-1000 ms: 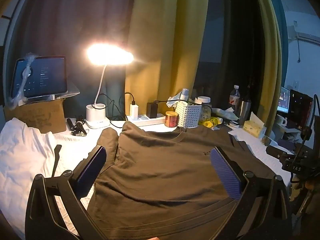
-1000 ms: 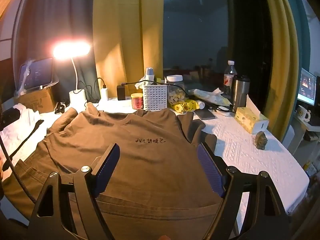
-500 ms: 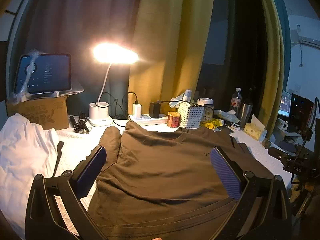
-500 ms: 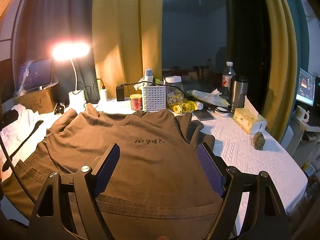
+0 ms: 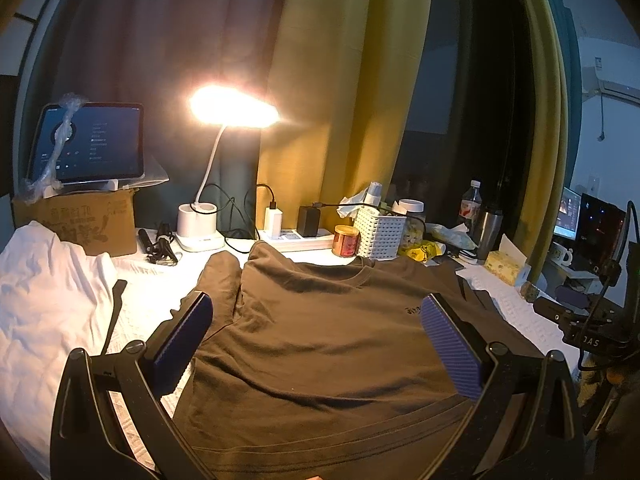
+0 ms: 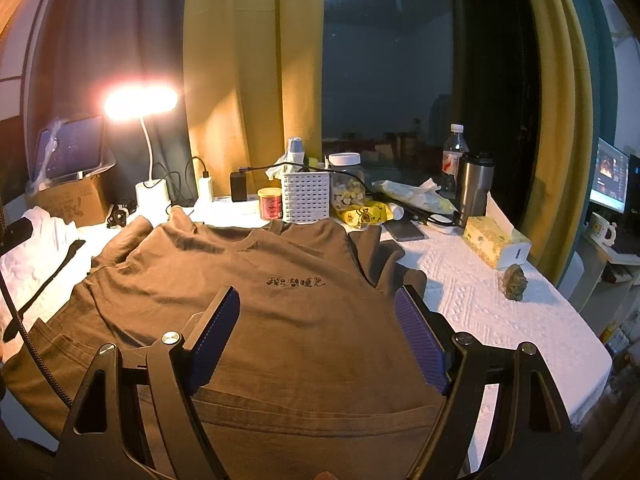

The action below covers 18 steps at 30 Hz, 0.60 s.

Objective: Fold small clothes

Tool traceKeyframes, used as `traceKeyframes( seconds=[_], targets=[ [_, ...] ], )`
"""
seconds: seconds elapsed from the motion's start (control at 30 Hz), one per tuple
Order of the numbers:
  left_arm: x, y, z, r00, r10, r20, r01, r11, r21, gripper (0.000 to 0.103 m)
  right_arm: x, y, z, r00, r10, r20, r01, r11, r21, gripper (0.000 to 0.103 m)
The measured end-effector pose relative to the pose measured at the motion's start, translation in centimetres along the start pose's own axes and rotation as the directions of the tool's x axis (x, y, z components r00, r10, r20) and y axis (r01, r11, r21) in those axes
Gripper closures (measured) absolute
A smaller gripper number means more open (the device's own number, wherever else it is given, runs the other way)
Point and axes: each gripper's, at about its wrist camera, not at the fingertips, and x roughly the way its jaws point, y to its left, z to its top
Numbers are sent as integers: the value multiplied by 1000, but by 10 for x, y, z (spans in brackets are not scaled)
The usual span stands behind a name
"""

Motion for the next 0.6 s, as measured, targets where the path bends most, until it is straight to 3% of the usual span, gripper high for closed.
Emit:
traceKeyframes(
  seconds=[0.6],
  targets=[
    [-2,-1,-1,1000,-10,5,10,1000,22,1,-3,-2,3,1000,-1,-1,1,1000,-1,20]
  ],
)
